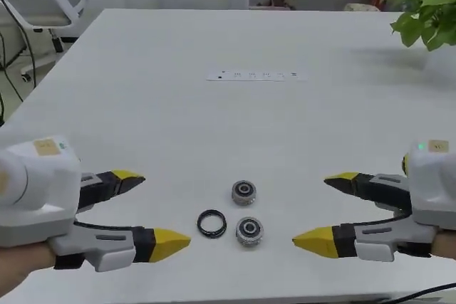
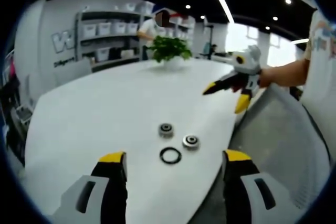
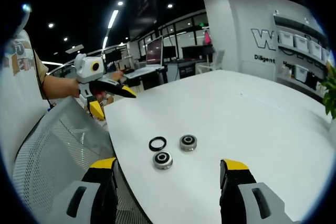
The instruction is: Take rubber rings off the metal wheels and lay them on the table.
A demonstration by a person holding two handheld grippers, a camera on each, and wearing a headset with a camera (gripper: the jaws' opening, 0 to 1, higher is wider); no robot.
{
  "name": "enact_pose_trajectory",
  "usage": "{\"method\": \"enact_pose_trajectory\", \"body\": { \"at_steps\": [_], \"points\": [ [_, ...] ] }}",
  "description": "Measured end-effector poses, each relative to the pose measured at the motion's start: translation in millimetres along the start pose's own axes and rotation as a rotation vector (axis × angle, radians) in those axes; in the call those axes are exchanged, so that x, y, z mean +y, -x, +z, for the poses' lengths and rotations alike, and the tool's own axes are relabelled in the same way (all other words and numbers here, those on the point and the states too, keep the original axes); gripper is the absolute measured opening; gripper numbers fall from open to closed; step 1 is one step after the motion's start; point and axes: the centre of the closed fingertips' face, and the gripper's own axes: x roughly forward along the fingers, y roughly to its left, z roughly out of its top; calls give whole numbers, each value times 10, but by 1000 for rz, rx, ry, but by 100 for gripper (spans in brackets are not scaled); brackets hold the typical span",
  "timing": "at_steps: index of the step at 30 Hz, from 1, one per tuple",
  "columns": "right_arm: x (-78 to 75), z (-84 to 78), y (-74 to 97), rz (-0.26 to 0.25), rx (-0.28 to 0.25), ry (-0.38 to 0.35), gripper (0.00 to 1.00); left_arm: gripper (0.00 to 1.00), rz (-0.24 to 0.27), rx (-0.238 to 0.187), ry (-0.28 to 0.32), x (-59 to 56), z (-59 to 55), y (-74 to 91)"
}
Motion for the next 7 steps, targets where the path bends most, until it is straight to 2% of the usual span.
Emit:
{"method": "enact_pose_trajectory", "body": {
  "at_steps": [7],
  "points": [
    [-4, -54, 10, -1, 16, 3, 82, 77, 4, 2, 2, -10, -10, 7]
  ]
}}
